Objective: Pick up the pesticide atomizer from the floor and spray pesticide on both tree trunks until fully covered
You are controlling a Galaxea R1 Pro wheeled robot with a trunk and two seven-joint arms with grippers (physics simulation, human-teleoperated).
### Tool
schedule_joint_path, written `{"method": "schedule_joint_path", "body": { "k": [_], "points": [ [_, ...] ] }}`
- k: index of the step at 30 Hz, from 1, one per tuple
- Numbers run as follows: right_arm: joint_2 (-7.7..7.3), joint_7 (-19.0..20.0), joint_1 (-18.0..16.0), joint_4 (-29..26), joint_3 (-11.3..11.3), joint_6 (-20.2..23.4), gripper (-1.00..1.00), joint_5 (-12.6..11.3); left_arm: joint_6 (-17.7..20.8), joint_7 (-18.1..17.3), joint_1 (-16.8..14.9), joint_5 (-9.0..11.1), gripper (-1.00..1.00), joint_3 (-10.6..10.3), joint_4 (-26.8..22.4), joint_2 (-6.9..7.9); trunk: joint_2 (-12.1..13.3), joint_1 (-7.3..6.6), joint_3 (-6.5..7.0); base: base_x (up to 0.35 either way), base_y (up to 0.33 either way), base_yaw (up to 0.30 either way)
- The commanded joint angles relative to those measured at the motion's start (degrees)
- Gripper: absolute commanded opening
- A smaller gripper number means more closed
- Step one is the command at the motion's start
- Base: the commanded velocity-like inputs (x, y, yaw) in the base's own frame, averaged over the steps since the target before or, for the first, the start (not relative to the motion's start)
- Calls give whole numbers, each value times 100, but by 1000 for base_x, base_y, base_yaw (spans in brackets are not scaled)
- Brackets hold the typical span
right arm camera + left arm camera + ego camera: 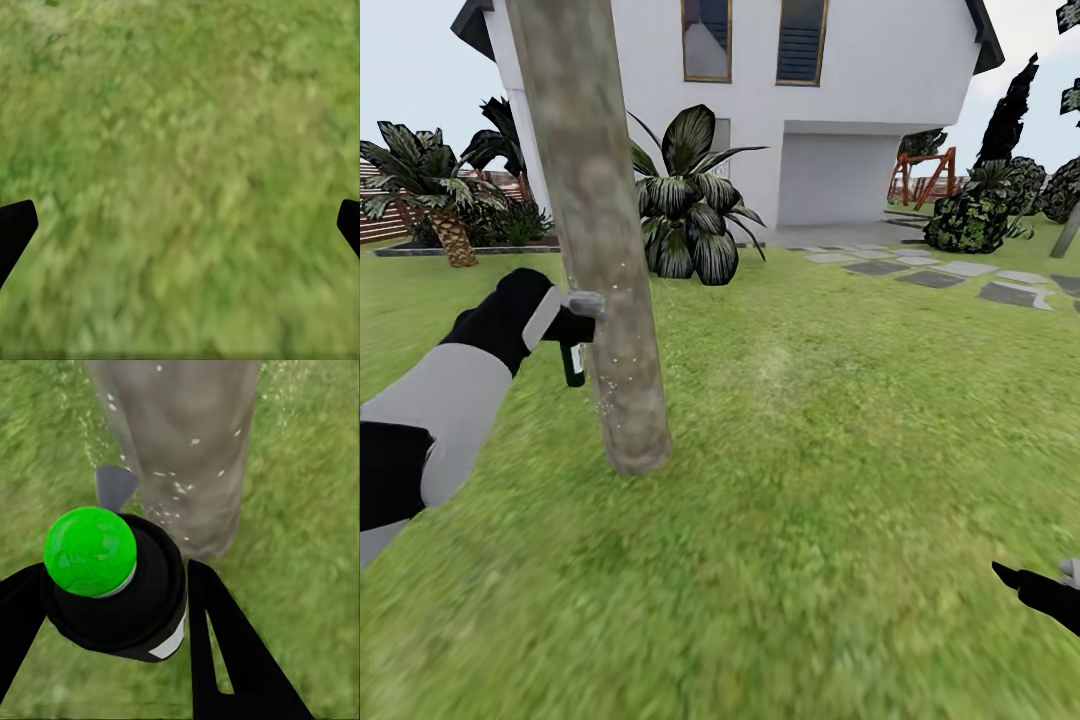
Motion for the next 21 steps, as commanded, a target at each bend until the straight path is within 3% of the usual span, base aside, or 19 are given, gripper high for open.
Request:
{"method": "schedule_joint_path", "body": {
  "k": [1,6,9,14,21],
  "points": [
    [0,-2,0,0,0,0,100,0,-12,-10,9,10,-100,-2,271,16,-1,-1,1,0,0,0],
    [0,-6,0,9,0,0,100,0,-393,-52,363,12,-100,-15,957,23,-1,-1,1,0,0,0],
    [0,-6,0,9,0,0,100,0,-1034,-62,667,25,-100,-18,1423,8,-1,-1,1,0,0,0],
    [0,-3,0,15,0,-3,100,0,-2446,-54,1005,36,-100,-18,2455,1,-1,-1,1,0,0,0],
    [6,-5,0,18,0,-8,100,6,-3269,-45,1720,60,-100,-10,2664,-34,-1,-1,1,0,0,0]
  ]
}}
